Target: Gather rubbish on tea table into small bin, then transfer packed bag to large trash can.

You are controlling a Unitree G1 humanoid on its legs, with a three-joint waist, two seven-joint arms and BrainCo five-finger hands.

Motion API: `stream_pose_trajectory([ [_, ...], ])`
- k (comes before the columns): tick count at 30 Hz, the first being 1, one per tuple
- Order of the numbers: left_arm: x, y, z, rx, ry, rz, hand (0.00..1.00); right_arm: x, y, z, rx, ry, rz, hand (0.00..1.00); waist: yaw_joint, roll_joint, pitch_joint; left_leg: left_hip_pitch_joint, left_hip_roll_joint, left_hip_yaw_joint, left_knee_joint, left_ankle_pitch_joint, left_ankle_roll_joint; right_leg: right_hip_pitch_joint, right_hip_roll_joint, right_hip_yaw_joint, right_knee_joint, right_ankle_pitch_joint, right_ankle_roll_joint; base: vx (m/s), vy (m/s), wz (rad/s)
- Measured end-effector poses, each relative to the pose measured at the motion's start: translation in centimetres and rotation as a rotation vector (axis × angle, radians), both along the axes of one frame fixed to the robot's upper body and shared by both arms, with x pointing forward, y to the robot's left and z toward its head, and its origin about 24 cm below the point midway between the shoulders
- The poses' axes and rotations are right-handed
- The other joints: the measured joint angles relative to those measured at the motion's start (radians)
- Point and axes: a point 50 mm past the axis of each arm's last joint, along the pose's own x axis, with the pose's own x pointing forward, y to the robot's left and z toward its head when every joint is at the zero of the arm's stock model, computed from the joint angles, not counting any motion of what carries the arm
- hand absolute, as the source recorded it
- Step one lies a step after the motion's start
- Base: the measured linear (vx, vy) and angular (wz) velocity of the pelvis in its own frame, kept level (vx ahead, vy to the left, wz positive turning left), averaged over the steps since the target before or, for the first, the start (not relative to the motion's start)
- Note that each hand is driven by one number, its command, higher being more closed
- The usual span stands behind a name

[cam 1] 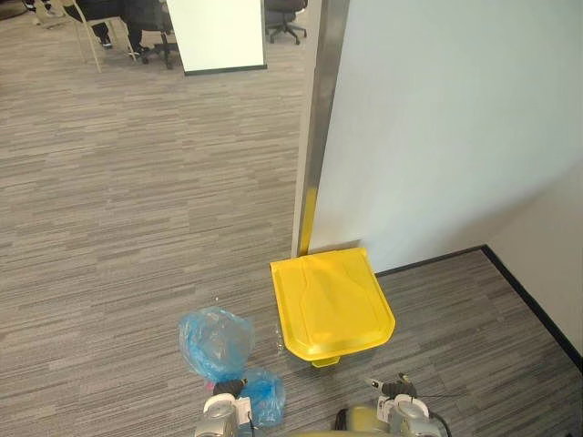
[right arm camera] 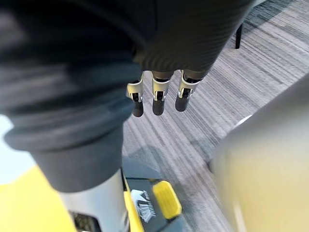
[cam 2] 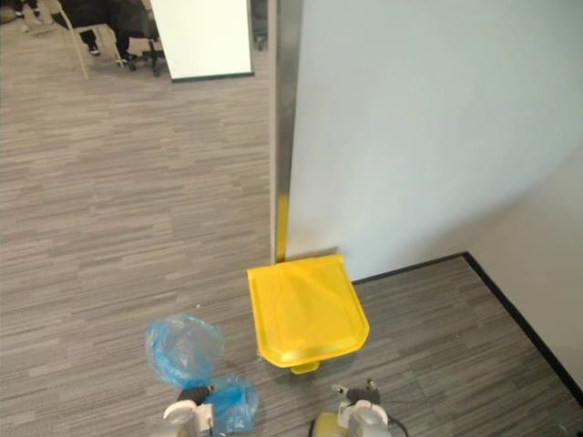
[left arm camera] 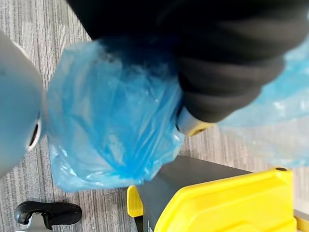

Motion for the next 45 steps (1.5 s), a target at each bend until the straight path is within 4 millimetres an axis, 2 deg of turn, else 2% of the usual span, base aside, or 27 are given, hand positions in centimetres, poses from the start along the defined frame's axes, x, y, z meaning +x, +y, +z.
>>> stream_pose_trajectory([
  [1, 0.0, 0.3, 0.0, 0.014, 0.003, 0.003, 1.00, 0.0, 0.0, 0.0, -0.001, 0.000, 0.000, 0.00, 0.001, -0.005, 0.003, 0.003, 0.003, -0.002, 0.020, -0.015, 0.000, -0.025, 0.008, -0.003, -0.009, -0.024, 0.002, 0.01, -0.035, 0.06],
  [3, 0.1, 0.8, 0.0, 0.031, 0.008, 0.002, 1.00, 0.1, -0.2, 0.1, -0.004, -0.003, -0.010, 0.00, 0.001, -0.014, 0.015, -0.002, 0.003, -0.017, 0.060, -0.047, -0.006, -0.078, 0.021, -0.026, -0.138, -0.006, 0.011, 0.08, -0.072, 0.19],
  [4, 0.1, 0.9, 0.0, 0.034, 0.009, 0.006, 1.00, -0.1, -0.4, 0.0, -0.002, 0.002, -0.024, 0.00, 0.001, -0.016, 0.016, -0.002, 0.004, -0.028, 0.066, -0.055, -0.009, -0.071, 0.023, -0.039, -0.205, 0.022, 0.001, 0.22, -0.132, 0.48],
  [5, 0.1, 0.9, 0.0, 0.035, 0.009, 0.002, 1.00, -0.5, -0.2, -0.2, 0.000, 0.024, -0.026, 0.00, 0.001, -0.020, 0.013, 0.000, -0.002, -0.053, 0.072, -0.069, -0.021, 0.016, 0.020, -0.034, -0.309, 0.033, 0.024, 0.26, -0.149, 0.48],
  [6, 0.4, 0.9, 0.1, 0.039, 0.001, -0.002, 1.00, -0.5, -0.1, -0.2, 0.003, 0.027, -0.026, 0.00, 0.005, -0.035, 0.014, 0.003, -0.004, -0.057, 0.082, -0.076, -0.032, 0.041, 0.018, -0.024, -0.349, 0.047, -0.008, 0.29, -0.143, 0.40],
  [7, 0.9, 0.6, 0.3, 0.032, -0.007, -0.003, 1.00, 0.1, -0.4, 0.0, -0.007, 0.014, -0.025, 0.00, 0.014, -0.003, 0.042, 0.002, 0.010, -0.074, 0.107, -0.072, -0.050, 0.048, 0.022, -0.039, -0.309, 0.017, -0.013, 0.29, -0.151, 0.37],
  [8, 1.1, 0.2, 0.3, 0.020, -0.013, -0.002, 1.00, 0.2, -0.8, 0.1, -0.014, 0.007, -0.047, 0.00, 0.010, 0.008, 0.054, 0.003, 0.011, -0.098, 0.127, -0.068, -0.056, 0.041, 0.011, -0.054, -0.245, -0.015, -0.044, 0.23, -0.115, 0.34],
  [11, 1.3, -0.6, 0.3, 0.019, -0.016, -0.035, 1.00, 0.1, -0.9, 0.1, -0.018, 0.010, -0.059, 0.00, 0.015, 0.018, 0.049, 0.006, 0.030, -0.127, 0.135, -0.062, -0.064, 0.045, 0.007, -0.061, -0.193, -0.043, -0.057, 0.22, -0.089, 0.41],
  [16, 1.7, -1.1, 0.5, 0.024, -0.023, -0.080, 1.00, 0.0, -0.6, 0.0, -0.013, 0.014, -0.046, 0.00, 0.022, 0.008, 0.050, -0.006, 0.036, -0.141, 0.136, -0.062, -0.064, 0.055, -0.001, -0.074, -0.214, -0.043, -0.054, 0.04, -0.007, 0.17],
  [20, 1.7, -1.1, 0.4, 0.025, -0.022, -0.077, 1.00, -0.2, -0.4, -0.1, -0.009, 0.020, -0.049, 0.00, 0.018, -0.009, 0.040, -0.074, 0.028, -0.168, 0.179, -0.062, -0.064, 0.052, -0.006, -0.072, -0.272, -0.040, -0.019, -0.07, 0.005, 0.24],
  [31, 1.5, -1.2, 0.4, 0.022, -0.016, -0.078, 1.00, -0.3, 0.0, -0.1, 0.000, 0.019, -0.048, 0.00, 0.013, -0.020, 0.028, -0.080, 0.028, -0.159, 0.184, -0.063, -0.065, 0.026, 0.000, -0.055, -0.246, -0.035, -0.017, -0.07, -0.030, -0.04],
  [32, 1.4, -1.1, 0.3, 0.022, -0.012, -0.076, 1.00, -0.6, 0.0, -0.2, -0.001, 0.024, -0.047, 0.00, 0.008, -0.018, 0.020, -0.081, 0.025, -0.159, 0.187, -0.063, -0.066, 0.025, -0.001, -0.049, -0.253, -0.008, -0.004, -0.12, 0.008, -0.10],
  [34, 0.7, -1.3, 0.0, 0.013, 0.006, -0.067, 1.00, -0.5, -0.4, 0.0, -0.015, 0.010, -0.049, 0.00, 0.007, 0.015, -0.002, -0.083, 0.065, -0.143, 0.157, -0.052, -0.065, 0.030, 0.041, -0.025, -0.309, 0.058, 0.026, -0.13, 0.025, -0.22],
  [35, 0.1, -0.7, -0.1, 0.026, 0.020, -0.056, 1.00, -0.3, -0.3, 0.1, -0.016, 0.000, -0.045, 0.00, -0.001, 0.009, -0.017, -0.079, 0.059, -0.121, 0.122, -0.045, -0.075, -0.012, 0.028, -0.001, -0.105, -0.019, 0.000, -0.08, 0.015, -0.12],
  [37, 0.0, -0.2, -0.1, 0.039, 0.024, -0.046, 1.00, -1.3, 0.1, -0.3, -0.007, 0.028, -0.041, 0.00, -0.003, -0.023, -0.037, -0.082, 0.045, -0.120, 0.133, -0.043, -0.076, 0.000, 0.000, 0.023, 0.026, -0.084, 0.000, -0.07, -0.035, -0.02],
  [38, -0.1, 0.0, -0.1, 0.046, 0.027, -0.040, 1.00, -2.0, 0.2, -0.5, -0.003, 0.047, -0.045, 0.00, -0.002, -0.040, -0.050, -0.081, 0.036, -0.107, 0.139, -0.041, -0.078, 0.006, 0.010, 0.014, -0.012, -0.086, 0.007, -0.13, -0.086, -0.47],
  [39, -0.6, -0.5, -0.4, 0.028, 0.043, -0.020, 1.00, -1.8, 0.2, -0.5, -0.002, 0.044, -0.037, 0.00, 0.024, 0.011, -0.089, -0.098, 0.074, -0.070, 0.095, -0.011, -0.063, 0.046, 0.066, 0.028, -0.159, -0.078, 0.011, -0.10, -0.077, -0.81],
  [40, -1.0, -0.7, -0.5, 0.017, 0.047, -0.001, 1.00, -1.5, -0.1, -0.3, -0.010, 0.035, -0.045, 0.00, 0.033, 0.040, -0.113, -0.102, 0.102, -0.017, 0.038, 0.011, -0.093, 0.053, 0.089, 0.035, -0.224, -0.090, -0.016, -0.06, -0.049, -0.77],
  [41, -0.6, -0.6, -0.3, 0.016, 0.032, 0.006, 1.00, -1.1, 0.2, -0.3, -0.001, 0.027, -0.044, 0.00, 0.023, 0.016, -0.105, -0.098, 0.083, -0.011, 0.025, 0.036, -0.093, 0.051, 0.058, 0.022, -0.141, -0.125, -0.036, 0.01, -0.111, -0.60],
  [42, -0.2, -0.4, -0.1, 0.029, 0.018, -0.016, 1.00, -1.5, 1.0, -0.6, 0.021, 0.052, -0.032, 0.00, 0.018, -0.023, -0.110, -0.106, 0.046, 0.007, 0.012, 0.073, -0.091, 0.094, 0.033, 0.027, -0.233, -0.169, 0.008, -0.01, -0.121, -0.48],
  [43, -0.3, -0.3, -0.1, 0.031, 0.022, -0.015, 1.00, -1.8, 1.1, -0.8, 0.021, 0.065, -0.023, 0.00, 0.027, -0.014, -0.112, -0.116, 0.047, 0.017, 0.012, 0.074, -0.091, 0.099, 0.046, 0.032, -0.279, -0.168, 0.004, -0.06, -0.135, -0.79],
  [44, -0.8, -0.7, -0.4, 0.018, 0.041, -0.018, 1.00, -0.9, 0.9, -0.5, 0.012, 0.054, -0.004, 0.00, 0.027, 0.032, -0.111, -0.144, 0.075, 0.031, 0.009, 0.089, -0.085, 0.128, 0.082, 0.038, -0.390, -0.116, -0.013, -0.09, -0.061, -0.54],
  [45, -1.1, -0.8, -0.5, 0.018, 0.051, -0.030, 1.00, -0.8, 0.8, -0.5, 0.009, 0.056, 0.000, 0.00, 0.014, 0.032, -0.105, -0.156, 0.073, 0.022, 0.006, 0.114, -0.067, 0.140, 0.088, 0.040, -0.437, -0.088, -0.016, -0.11, -0.095, -0.38],
])
